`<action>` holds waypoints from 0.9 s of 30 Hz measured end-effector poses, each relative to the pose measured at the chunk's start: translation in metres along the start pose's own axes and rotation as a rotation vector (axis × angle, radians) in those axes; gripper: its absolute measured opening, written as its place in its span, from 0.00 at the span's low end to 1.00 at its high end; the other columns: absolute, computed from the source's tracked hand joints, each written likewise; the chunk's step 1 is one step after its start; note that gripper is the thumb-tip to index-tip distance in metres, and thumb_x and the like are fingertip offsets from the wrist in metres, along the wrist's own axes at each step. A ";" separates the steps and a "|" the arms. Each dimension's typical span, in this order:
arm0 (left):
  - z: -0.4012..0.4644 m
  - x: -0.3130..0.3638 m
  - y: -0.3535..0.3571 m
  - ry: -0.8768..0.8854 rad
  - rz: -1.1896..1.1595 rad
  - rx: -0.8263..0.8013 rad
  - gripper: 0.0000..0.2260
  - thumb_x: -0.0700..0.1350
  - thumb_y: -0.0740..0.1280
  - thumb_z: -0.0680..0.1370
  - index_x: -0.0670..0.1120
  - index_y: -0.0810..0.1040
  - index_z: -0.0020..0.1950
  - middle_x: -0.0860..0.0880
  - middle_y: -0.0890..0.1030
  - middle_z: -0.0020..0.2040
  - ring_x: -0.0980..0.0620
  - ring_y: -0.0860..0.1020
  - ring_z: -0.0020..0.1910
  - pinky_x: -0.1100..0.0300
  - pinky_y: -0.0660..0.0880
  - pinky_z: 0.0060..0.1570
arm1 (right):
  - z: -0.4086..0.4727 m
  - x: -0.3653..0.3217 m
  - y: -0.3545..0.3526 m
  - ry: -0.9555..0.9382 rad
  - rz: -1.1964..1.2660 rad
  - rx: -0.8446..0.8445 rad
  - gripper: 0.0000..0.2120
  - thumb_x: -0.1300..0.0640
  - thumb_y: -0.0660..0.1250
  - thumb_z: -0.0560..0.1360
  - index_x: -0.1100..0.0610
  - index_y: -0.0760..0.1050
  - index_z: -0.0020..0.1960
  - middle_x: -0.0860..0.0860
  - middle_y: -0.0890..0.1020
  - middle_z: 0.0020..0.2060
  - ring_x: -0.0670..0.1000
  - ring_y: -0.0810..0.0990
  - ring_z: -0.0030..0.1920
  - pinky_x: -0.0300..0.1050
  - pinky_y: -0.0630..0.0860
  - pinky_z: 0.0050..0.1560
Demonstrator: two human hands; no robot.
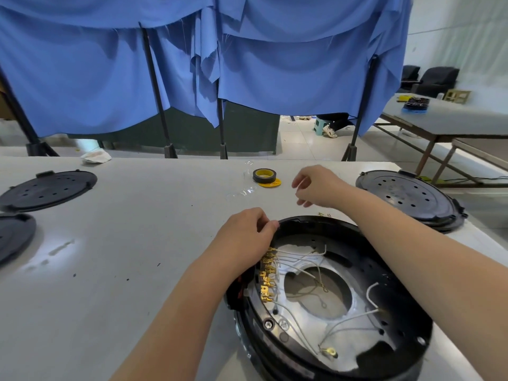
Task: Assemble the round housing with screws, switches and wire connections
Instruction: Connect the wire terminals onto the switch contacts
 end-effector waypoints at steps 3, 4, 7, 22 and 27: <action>0.001 0.000 -0.003 0.005 -0.001 -0.040 0.10 0.56 0.62 0.79 0.51 0.77 0.48 0.53 0.79 0.46 0.56 0.75 0.44 0.62 0.69 0.40 | -0.028 -0.024 -0.015 -0.107 0.096 0.093 0.06 0.66 0.66 0.74 0.56 0.77 0.47 0.53 0.81 0.42 0.49 0.82 0.39 0.41 0.80 0.44; 0.001 -0.001 -0.005 0.003 -0.004 -0.061 0.10 0.56 0.63 0.79 0.51 0.78 0.49 0.53 0.79 0.47 0.55 0.76 0.45 0.62 0.69 0.40 | -0.040 -0.031 -0.017 -0.142 0.117 0.108 0.06 0.65 0.67 0.73 0.55 0.78 0.46 0.52 0.82 0.40 0.48 0.82 0.39 0.41 0.80 0.46; -0.001 -0.004 -0.015 -0.001 -0.006 -0.134 0.10 0.55 0.65 0.78 0.50 0.80 0.50 0.53 0.81 0.49 0.54 0.77 0.47 0.59 0.73 0.47 | -0.075 -0.047 -0.016 -0.216 0.201 0.082 0.06 0.63 0.70 0.71 0.52 0.80 0.42 0.50 0.84 0.37 0.47 0.84 0.39 0.40 0.80 0.46; -0.025 0.025 -0.060 0.100 -0.110 -0.278 0.05 0.49 0.69 0.76 0.53 0.84 0.42 0.58 0.84 0.34 0.64 0.81 0.36 0.66 0.74 0.37 | -0.134 -0.063 0.006 -0.178 0.475 -0.051 0.06 0.64 0.74 0.69 0.54 0.81 0.42 0.52 0.85 0.40 0.48 0.85 0.39 0.35 0.79 0.37; -0.025 0.022 -0.060 0.072 -0.091 -0.313 0.05 0.46 0.68 0.76 0.52 0.83 0.42 0.57 0.84 0.35 0.65 0.81 0.35 0.65 0.73 0.37 | -0.137 -0.064 0.012 -0.214 0.441 -0.075 0.08 0.67 0.73 0.68 0.55 0.81 0.42 0.51 0.85 0.38 0.49 0.85 0.40 0.35 0.80 0.39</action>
Point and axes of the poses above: each hand's wrist, its own z-axis towards the middle knuckle, its own y-axis out of the palm, x = y × z, the point moved 4 cm from there along z, towards the middle knuckle
